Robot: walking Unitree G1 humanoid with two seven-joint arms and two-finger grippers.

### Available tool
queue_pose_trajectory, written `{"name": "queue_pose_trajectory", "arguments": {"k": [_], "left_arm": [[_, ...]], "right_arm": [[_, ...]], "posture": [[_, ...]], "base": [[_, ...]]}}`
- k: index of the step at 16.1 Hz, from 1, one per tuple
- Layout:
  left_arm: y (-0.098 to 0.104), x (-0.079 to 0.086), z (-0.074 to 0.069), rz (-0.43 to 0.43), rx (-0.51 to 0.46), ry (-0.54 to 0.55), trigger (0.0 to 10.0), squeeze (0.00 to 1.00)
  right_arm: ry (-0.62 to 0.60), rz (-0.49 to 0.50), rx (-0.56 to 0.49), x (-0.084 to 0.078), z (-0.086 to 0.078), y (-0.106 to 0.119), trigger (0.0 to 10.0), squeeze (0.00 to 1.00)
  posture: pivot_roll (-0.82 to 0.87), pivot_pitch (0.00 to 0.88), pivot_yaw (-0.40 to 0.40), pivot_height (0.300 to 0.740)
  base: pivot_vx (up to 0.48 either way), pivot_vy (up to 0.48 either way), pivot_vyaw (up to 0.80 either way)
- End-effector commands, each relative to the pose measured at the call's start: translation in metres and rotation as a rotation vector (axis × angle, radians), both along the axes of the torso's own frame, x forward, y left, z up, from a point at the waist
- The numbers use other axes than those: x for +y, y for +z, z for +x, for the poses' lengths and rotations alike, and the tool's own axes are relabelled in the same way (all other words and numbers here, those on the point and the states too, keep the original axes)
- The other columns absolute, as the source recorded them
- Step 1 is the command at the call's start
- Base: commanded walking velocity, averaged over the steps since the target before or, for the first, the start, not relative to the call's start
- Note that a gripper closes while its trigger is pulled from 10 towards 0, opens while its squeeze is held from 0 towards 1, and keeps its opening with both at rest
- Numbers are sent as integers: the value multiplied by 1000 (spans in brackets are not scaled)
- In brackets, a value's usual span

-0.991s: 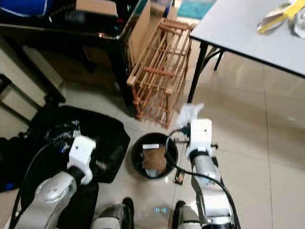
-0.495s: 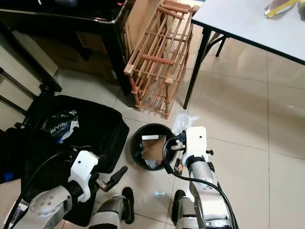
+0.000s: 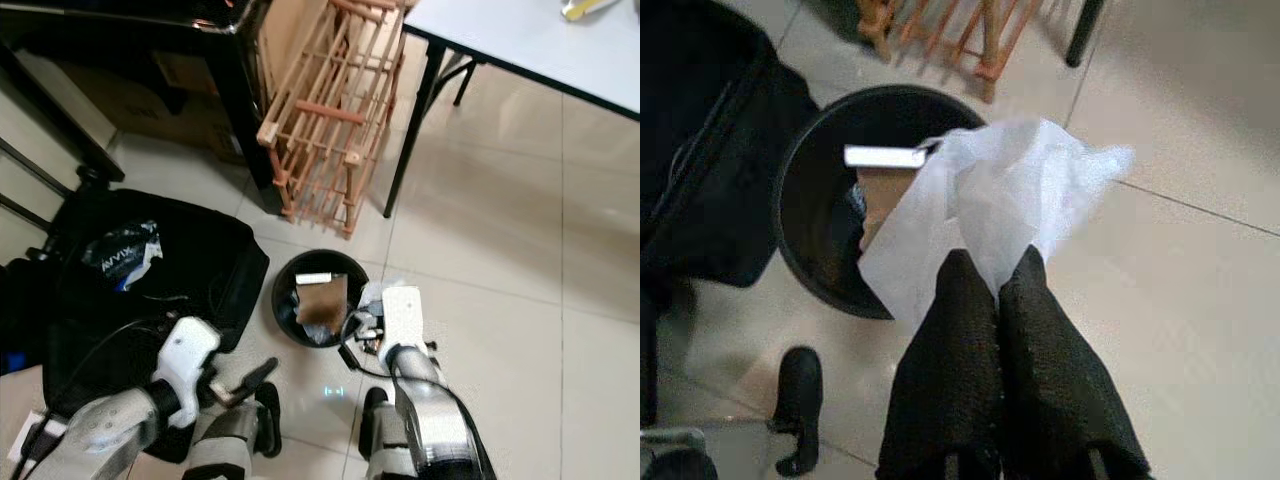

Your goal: Picking trash to rubbish bin

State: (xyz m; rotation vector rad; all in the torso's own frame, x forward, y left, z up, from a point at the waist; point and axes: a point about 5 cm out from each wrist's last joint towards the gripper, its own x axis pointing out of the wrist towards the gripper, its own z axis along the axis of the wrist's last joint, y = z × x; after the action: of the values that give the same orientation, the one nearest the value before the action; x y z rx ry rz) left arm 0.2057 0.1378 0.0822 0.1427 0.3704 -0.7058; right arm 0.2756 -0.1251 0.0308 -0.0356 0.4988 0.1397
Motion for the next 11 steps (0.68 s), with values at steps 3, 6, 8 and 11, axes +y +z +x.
{"name": "queue_pose_trajectory", "arguments": {"k": [3,6,8,11], "left_arm": [[2,-11,-2,-5,9,-23,10000,0],[5,-13,-11,-32,47,-47,10000,0],[6,-11,-13,-48,59,-43,10000,0],[4,-11,-17,-53,95,-60,10000,0]], "right_arm": [[73,-35,89,7,6,-15,10000,0],[107,-48,85,12,17,-15,10000,0],[125,-53,77,13,22,-14,10000,0],[145,-64,66,10,28,-12,10000,0]], "posture": [[146,436,33,740],[163,447,34,740],[166,451,31,740],[168,459,29,740]], "base": [[0,0,0],[0,0,0],[0,0,0],[0,0,0]]}}
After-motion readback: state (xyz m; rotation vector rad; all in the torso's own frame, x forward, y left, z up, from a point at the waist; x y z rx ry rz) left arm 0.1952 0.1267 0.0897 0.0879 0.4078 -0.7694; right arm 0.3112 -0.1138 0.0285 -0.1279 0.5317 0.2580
